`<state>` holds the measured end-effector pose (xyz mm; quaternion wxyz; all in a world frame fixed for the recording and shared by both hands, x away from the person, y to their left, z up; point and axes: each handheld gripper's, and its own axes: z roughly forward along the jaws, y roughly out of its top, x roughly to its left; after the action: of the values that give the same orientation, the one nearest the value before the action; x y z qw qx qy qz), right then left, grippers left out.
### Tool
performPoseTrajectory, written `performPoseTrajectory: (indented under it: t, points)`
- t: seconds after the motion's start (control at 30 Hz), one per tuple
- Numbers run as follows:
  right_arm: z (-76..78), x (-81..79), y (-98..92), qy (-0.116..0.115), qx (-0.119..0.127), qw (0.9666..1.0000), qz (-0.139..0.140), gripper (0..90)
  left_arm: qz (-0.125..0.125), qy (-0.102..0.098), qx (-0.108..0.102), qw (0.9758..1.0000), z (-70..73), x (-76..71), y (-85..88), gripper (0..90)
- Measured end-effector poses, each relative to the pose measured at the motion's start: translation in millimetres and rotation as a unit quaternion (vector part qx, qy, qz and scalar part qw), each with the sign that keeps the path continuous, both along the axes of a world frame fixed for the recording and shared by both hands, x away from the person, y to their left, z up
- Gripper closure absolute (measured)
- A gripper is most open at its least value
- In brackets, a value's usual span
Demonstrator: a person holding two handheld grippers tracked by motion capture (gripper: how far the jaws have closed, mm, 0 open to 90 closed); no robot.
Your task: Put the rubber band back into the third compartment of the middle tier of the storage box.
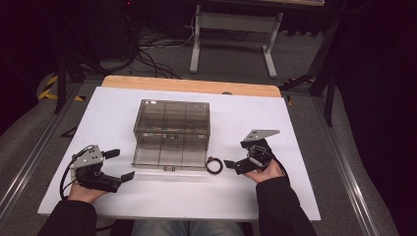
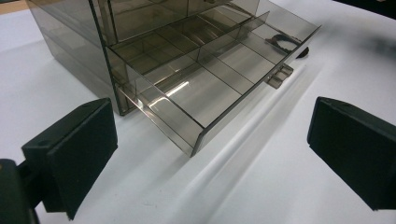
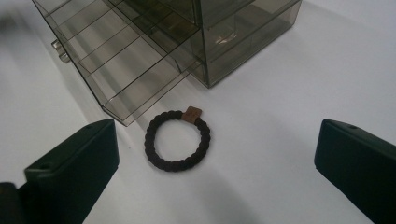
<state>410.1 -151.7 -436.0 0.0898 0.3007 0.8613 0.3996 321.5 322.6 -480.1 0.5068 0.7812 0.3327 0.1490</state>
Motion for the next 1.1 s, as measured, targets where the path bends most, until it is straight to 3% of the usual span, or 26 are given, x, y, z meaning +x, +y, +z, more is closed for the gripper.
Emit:
performPoseTrajectory:
  t: [1.1]
  points:
    - [-30.9,27.1,15.4,0.032,-0.021,0.9992,0.013,1.6,-0.002,0.0,-0.003,1.0,0.0,0.5,0.7,2.3]
